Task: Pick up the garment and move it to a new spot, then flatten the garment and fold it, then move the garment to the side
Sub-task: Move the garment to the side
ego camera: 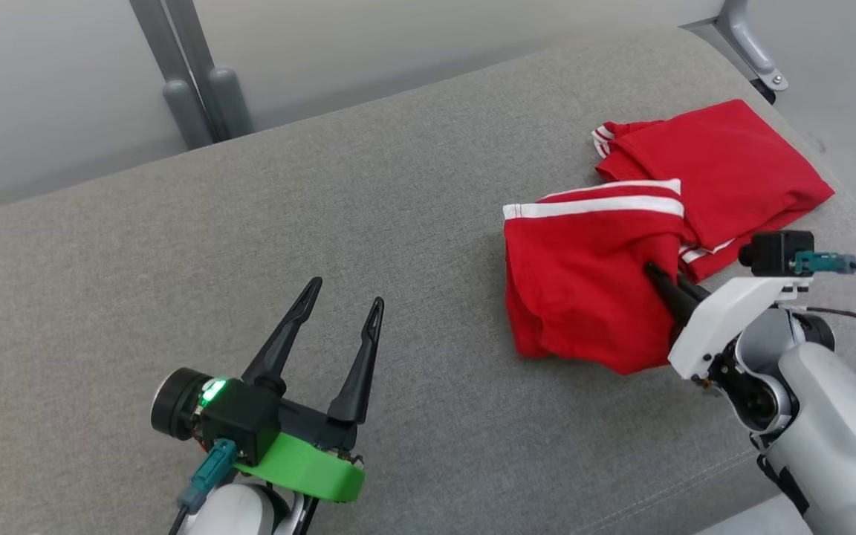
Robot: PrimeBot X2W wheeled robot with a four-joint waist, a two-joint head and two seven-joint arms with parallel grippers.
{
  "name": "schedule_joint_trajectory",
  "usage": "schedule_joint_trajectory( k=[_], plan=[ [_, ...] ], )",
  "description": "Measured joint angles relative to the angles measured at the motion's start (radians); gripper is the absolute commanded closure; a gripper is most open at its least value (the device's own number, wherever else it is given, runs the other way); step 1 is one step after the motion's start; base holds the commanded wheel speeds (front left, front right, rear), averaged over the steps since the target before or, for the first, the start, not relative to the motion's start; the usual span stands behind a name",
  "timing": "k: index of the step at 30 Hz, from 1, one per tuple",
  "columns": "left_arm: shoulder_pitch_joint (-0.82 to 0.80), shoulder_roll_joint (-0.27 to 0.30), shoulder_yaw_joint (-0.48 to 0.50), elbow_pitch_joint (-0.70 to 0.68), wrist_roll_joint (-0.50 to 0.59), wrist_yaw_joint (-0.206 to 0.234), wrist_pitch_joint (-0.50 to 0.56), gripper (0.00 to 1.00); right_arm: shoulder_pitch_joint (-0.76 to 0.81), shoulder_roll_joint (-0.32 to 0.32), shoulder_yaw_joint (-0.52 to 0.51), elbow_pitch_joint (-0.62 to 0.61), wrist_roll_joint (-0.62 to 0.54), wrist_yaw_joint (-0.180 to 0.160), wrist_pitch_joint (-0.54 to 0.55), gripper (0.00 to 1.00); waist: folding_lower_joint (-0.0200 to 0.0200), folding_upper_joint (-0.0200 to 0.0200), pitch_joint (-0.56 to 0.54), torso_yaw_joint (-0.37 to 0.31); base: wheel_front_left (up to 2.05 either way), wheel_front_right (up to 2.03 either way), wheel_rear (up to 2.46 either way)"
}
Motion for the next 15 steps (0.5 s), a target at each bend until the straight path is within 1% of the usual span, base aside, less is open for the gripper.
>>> schedule_joint_trajectory(
  k=[1, 5, 8, 15],
  plan=[
    [-0.003, 0.004, -0.003, 0.001, -0.001, 0.0, 0.0, 0.0, -0.01, -0.007, 0.007, -0.006, 0.001, 0.0, -0.004, 1.0, 0.0, 0.0, 0.006, -0.003, 0.0, 0.0, 0.0],
    [-0.022, 0.028, -0.013, 0.005, -0.002, 0.0, 0.0, 0.0, -0.089, -0.068, 0.053, -0.023, -0.01, 0.0, -0.026, 1.0, 0.0, 0.0, 0.039, -0.006, 0.0, 0.0, 0.0],
    [-0.042, 0.046, -0.019, 0.005, -0.007, 0.0, 0.0, 0.0, -0.156, -0.106, 0.103, -0.026, 0.0, 0.0, -0.025, 1.0, 0.0, 0.0, 0.072, 0.002, 0.0, 0.0, 0.0],
    [-0.096, 0.088, -0.053, 0.003, -0.009, -0.002, 0.0, 0.0, -0.294, -0.241, 0.178, 0.034, 0.044, 0.0, -0.01, 1.0, 0.0, 0.0, 0.17, 0.04, 0.0, 0.0, 0.0]
  ],
)
